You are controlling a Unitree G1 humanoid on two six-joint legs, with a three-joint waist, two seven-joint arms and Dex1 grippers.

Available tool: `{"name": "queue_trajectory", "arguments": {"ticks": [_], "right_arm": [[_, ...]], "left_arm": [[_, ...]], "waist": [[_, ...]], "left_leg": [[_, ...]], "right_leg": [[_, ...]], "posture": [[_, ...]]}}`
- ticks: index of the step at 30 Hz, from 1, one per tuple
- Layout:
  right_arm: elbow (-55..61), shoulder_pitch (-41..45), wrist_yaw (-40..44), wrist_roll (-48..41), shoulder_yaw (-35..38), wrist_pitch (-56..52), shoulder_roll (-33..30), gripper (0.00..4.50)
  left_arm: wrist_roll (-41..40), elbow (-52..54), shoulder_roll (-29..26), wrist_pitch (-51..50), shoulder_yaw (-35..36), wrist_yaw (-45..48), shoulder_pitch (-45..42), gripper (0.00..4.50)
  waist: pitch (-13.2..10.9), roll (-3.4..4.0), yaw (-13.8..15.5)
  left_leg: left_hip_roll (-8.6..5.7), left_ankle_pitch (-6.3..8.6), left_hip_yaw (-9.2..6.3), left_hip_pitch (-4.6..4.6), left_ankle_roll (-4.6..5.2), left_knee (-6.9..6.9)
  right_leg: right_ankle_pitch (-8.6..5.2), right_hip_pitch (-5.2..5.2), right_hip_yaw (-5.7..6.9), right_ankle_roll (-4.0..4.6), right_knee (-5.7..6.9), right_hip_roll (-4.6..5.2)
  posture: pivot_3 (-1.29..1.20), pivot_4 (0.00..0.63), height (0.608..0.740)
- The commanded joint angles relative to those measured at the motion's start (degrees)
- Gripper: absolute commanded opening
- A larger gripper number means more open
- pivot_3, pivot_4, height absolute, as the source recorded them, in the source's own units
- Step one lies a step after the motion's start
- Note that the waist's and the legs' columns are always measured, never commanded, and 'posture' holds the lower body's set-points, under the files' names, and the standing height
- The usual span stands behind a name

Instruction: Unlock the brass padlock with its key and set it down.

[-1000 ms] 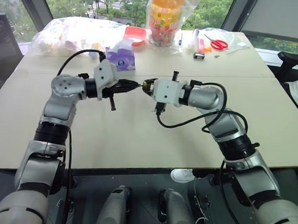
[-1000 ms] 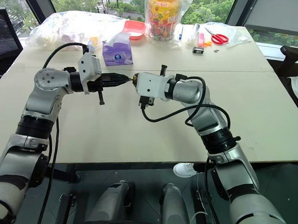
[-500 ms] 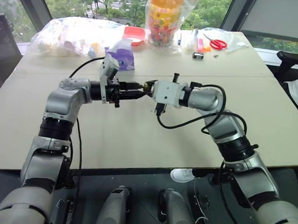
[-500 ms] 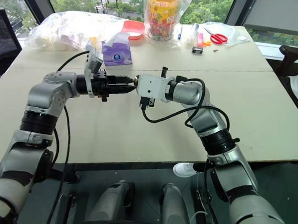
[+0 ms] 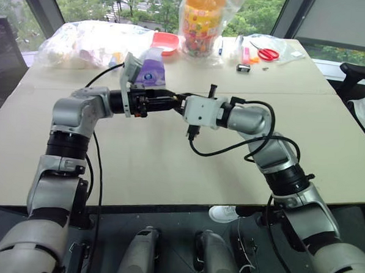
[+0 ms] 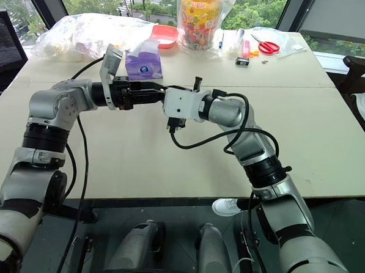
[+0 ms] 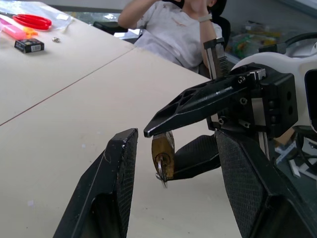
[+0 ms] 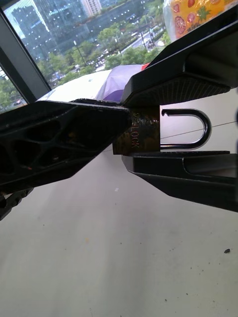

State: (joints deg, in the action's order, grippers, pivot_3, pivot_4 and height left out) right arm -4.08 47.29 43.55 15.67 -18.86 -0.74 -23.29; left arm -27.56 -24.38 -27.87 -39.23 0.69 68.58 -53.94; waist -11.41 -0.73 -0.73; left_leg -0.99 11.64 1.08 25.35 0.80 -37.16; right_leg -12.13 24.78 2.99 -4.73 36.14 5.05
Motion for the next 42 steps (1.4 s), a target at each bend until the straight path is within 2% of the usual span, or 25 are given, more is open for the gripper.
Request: {"name": "queue_trajectory", "arguments": {"ticks": [1,7,8,13,20,26,28,34,42], "right_arm": [[3.52,1.87,-0.87,0.24,0.72,0.72,0.20,0.70],[4.14,1.84,-0.94,0.30,0.64,0.37,0.23,0.70],[4.18,1.85,-0.95,0.31,0.63,0.33,0.25,0.70],[4.40,1.82,-0.98,0.37,0.62,0.22,0.29,0.70],[4.39,1.86,-0.84,0.38,0.69,-0.03,0.41,0.70],[5.69,0.82,-1.03,0.44,1.97,-1.76,-0.91,3.63],[8.48,-0.83,-0.36,-1.19,3.85,-4.58,-1.97,4.46],[17.10,-4.96,-3.08,-9.89,11.30,-20.13,2.22,4.46],[17.52,-3.84,-6.37,-11.48,11.66,-24.20,3.00,4.46]], "left_arm": [[0.31,-0.34,0.15,1.25,0.01,0.30,-0.76,2.57],[0.80,-1.27,1.44,2.49,0.47,-0.46,-1.65,2.57],[0.87,-1.33,1.55,2.59,0.38,-0.47,-1.76,2.03],[1.25,-0.99,1.86,2.77,-0.20,-0.43,-1.61,0.05],[1.75,-0.27,1.37,2.38,-0.79,-0.39,-0.75,0.05],[-0.60,0.09,1.31,0.07,2.23,-1.95,-0.49,0.00],[-1.18,0.79,0.74,-0.49,2.94,-1.97,0.03,0.00],[-3.71,2.74,-0.46,-3.06,4.65,-1.49,1.14,0.00],[-4.78,3.48,-0.64,-3.95,4.34,-1.31,1.13,0.00]], "waist": [[0.00,0.00,0.00],[0.00,0.00,0.08],[0.00,0.00,0.08],[0.00,0.00,0.02],[0.00,0.00,0.06],[0.00,0.00,0.05],[0.00,0.00,0.09],[0.00,0.00,0.10],[0.00,0.00,0.14]], "left_leg": [[0.00,0.00,0.00,0.00,0.00,0.00],[-0.01,0.00,0.00,0.01,0.00,-0.01],[-0.01,0.00,0.00,0.01,0.00,-0.01],[0.00,0.00,0.00,0.00,0.00,0.00],[0.00,0.00,0.00,0.00,0.00,-0.01],[0.00,0.00,0.00,0.00,0.00,-0.01],[0.00,0.00,0.00,0.00,0.00,-0.01],[0.02,0.00,-0.03,0.00,0.00,0.00],[0.01,0.00,-0.02,-0.01,-0.01,-0.02]], "right_leg": [[0.00,0.00,0.00,0.00,0.00,0.00],[0.00,0.00,0.00,0.00,-0.01,0.01],[0.00,0.00,0.00,0.00,-0.01,0.01],[0.00,0.00,0.00,0.00,0.00,0.01],[0.00,0.00,0.00,0.00,0.00,0.01],[0.00,0.00,0.00,0.00,0.00,0.01],[0.00,0.00,0.00,0.00,0.00,0.01],[0.01,0.00,0.00,0.00,0.02,0.01],[0.01,0.00,0.00,0.03,0.02,0.02]], "posture": [[0.00,0.150,0.740],[0.00,0.150,0.740],[0.00,0.150,0.740],[0.00,0.150,0.740],[0.00,0.150,0.740],[0.00,0.150,0.740],[0.00,0.150,0.740],[0.00,0.150,0.740],[0.00,0.150,0.740]]}}
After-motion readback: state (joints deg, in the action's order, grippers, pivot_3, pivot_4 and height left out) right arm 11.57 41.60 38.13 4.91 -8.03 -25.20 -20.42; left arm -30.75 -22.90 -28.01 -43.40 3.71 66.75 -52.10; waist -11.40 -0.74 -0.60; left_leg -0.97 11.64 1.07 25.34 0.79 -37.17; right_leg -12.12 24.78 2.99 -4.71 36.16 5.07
